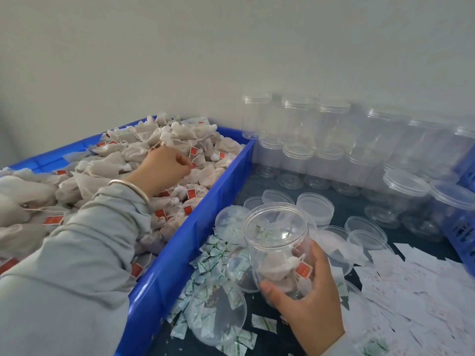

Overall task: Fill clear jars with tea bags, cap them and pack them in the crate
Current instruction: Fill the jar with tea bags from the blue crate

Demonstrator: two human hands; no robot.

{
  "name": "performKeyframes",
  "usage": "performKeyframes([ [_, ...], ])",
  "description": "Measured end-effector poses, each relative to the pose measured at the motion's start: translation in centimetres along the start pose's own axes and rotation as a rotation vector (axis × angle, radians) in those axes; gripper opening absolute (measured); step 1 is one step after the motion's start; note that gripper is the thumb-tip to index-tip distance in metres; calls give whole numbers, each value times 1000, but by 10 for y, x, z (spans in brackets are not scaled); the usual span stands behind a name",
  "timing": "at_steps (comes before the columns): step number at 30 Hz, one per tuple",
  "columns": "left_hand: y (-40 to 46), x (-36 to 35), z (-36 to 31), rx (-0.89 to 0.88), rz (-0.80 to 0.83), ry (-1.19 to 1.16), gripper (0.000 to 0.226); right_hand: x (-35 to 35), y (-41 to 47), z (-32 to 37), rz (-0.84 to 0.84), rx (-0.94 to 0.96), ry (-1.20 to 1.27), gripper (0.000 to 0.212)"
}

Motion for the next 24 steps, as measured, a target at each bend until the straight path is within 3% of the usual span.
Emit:
performKeyframes([
  [4,-5,-25,14,-45,187,292,33,1,0,0,11,1,12,100],
  [9,-9,-30,35,-16,266,532,27,3,1,0,6,8,-11,98],
  [19,-12,-32,35,2,340,651,32,3,1,0,19,14,-15,99],
  [24,-11,-27,35,62,353,598,17,1,0,1,29,12,-3,102],
])
Point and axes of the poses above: each hand's wrist, its own y-axis towards the middle knuckle, its own x-axis out of the back of the hand, z = x × y, the point moved 4 cm from there along y, towards the middle knuckle, and after that the axes turned 8 degrees about -z, right-handed, at the moved point
